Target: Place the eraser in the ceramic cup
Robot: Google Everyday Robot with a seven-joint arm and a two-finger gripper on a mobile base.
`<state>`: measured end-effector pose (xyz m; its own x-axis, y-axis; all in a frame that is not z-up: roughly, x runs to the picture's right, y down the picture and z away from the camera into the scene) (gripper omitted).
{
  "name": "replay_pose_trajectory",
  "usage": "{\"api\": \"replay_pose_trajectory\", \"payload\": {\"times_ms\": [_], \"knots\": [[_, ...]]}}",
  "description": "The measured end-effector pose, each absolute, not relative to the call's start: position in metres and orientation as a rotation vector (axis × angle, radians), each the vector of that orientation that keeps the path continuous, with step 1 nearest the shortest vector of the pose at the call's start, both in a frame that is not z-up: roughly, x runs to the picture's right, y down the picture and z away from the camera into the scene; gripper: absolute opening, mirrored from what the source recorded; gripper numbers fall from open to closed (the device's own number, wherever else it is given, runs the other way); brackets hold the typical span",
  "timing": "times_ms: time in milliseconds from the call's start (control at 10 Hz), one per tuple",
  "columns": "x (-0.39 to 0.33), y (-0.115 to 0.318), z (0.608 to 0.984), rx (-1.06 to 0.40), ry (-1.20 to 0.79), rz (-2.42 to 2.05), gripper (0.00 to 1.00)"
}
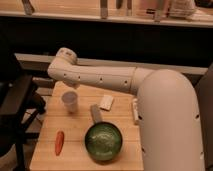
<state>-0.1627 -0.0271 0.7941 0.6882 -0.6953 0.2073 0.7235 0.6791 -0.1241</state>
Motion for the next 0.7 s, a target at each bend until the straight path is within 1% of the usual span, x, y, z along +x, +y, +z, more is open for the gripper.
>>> {"api": "replay_pose_trajectory", "payload": {"times_ms": [100, 200, 500, 700], "knots": [[-0.161, -0.029, 0.788, -0.199, -0.124, -0.806, 0.06], [-0.164, -0.029, 0.787, -0.201, -0.13, -0.805, 0.01], [-0.164, -0.017, 0.799, -0.223, -0.151, -0.805, 0.0], [-0.164, -0.019, 0.797, -0.222, -0.144, -0.799, 0.0]]}}
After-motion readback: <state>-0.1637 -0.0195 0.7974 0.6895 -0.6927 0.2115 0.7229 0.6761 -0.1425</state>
